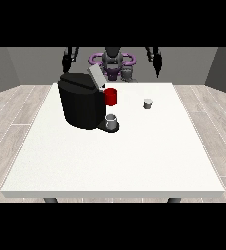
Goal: Insert the coffee pod into the coffee machine and close the lid
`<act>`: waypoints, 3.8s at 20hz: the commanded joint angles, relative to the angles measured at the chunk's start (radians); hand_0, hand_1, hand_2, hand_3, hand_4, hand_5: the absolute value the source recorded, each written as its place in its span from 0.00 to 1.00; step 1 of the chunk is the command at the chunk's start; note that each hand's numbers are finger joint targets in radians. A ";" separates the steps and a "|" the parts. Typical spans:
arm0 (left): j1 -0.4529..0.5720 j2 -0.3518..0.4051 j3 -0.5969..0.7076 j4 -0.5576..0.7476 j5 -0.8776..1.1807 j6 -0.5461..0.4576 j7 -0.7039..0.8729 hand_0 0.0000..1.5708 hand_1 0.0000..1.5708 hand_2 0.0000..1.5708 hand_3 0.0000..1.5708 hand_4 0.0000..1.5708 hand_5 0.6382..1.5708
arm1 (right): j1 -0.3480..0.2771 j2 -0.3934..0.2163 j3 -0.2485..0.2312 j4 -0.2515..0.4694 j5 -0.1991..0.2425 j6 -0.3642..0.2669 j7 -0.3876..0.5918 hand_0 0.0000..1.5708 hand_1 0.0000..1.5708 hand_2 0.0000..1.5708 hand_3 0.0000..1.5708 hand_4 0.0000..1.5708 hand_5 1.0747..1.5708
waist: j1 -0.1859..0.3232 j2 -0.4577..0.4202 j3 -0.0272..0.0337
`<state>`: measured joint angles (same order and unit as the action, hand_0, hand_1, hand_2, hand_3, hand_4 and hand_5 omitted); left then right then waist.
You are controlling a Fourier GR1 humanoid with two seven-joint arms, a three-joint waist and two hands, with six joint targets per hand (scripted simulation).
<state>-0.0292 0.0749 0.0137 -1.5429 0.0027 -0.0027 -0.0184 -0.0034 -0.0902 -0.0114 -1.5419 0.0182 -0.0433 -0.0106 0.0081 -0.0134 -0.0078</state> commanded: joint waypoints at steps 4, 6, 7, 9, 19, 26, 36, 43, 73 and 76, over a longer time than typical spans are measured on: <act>0.126 -0.009 -0.044 -0.043 0.034 -0.099 -0.099 0.00 0.00 0.00 0.00 0.18 1.00 | 0.055 -0.019 -0.031 0.064 -0.036 0.063 -0.049 0.00 0.00 0.00 0.00 0.08 1.00 | 0.034 -0.048 0.0079; 0.100 0.003 -0.022 -0.045 0.054 -0.120 -0.131 0.00 0.00 0.00 0.00 0.18 1.00 | 0.066 -0.019 -0.030 0.062 -0.046 0.080 -0.039 0.00 0.00 0.00 0.00 0.08 1.00 | 0.013 -0.046 0.0078; 0.101 0.028 -0.002 -0.038 0.078 -0.145 -0.127 0.00 0.00 0.00 0.00 0.18 1.00 | 0.027 0.052 -0.079 0.023 -0.029 -0.074 -0.060 0.00 0.00 0.00 0.00 0.08 1.00 | 0.014 -0.071 0.0077; 0.125 0.029 -0.021 -0.015 -0.003 -0.106 -0.174 0.00 0.00 0.00 0.00 0.15 1.00 | 0.058 0.055 -0.070 0.011 -0.033 -0.058 -0.098 0.00 0.00 0.00 0.00 0.06 1.00 | -0.011 -0.061 0.0078; -0.099 0.190 0.095 0.104 -0.055 -0.137 -0.040 0.00 0.00 0.00 0.00 0.00 1.00 | -0.012 0.052 -0.055 0.002 -0.040 -0.043 -0.087 0.00 0.00 0.00 0.00 0.11 1.00 | -0.074 0.039 0.0078; -0.211 0.212 0.105 0.307 -0.111 -0.140 -0.065 0.00 0.00 0.00 0.00 0.00 1.00 | -0.054 0.089 -0.017 -0.007 -0.025 -0.072 -0.089 0.00 0.00 0.00 0.00 0.15 1.00 | -0.107 0.094 0.0076; -0.355 0.281 0.148 0.569 -0.165 -0.142 -0.108 0.00 0.00 0.00 0.00 0.00 1.00 | -0.143 0.069 -0.024 0.015 -0.022 -0.088 -0.023 0.00 0.00 0.00 0.00 0.25 1.00 | -0.128 0.177 0.0075; -0.414 0.251 0.062 0.617 -0.281 -0.102 -0.089 0.00 0.00 0.13 0.00 0.00 1.00 | -0.204 0.040 -0.045 0.134 0.003 -0.107 -0.077 0.00 0.00 0.00 0.00 0.27 1.00 | -0.103 0.190 0.0077; -0.531 0.253 0.023 0.945 -0.601 0.217 -0.237 0.62 0.62 0.69 0.55 0.21 1.00 | -0.195 0.074 -0.020 0.125 -0.038 -0.116 -0.029 0.00 0.00 0.00 0.00 0.32 1.00 | -0.169 0.182 0.0075; -0.536 0.270 -0.004 0.967 -0.652 0.236 -0.226 0.57 0.57 0.64 0.49 0.20 1.00 | -0.217 0.055 -0.028 0.161 -0.043 -0.097 -0.070 0.00 0.00 0.00 0.00 0.31 1.00 | -0.168 0.230 0.0076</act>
<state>-0.5669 0.3509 0.0321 -0.6105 -0.5977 0.1802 -0.2418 -0.2147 -0.0210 -0.0269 -1.3929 -0.0113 -0.1633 -0.0555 -0.1487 0.1831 0.0030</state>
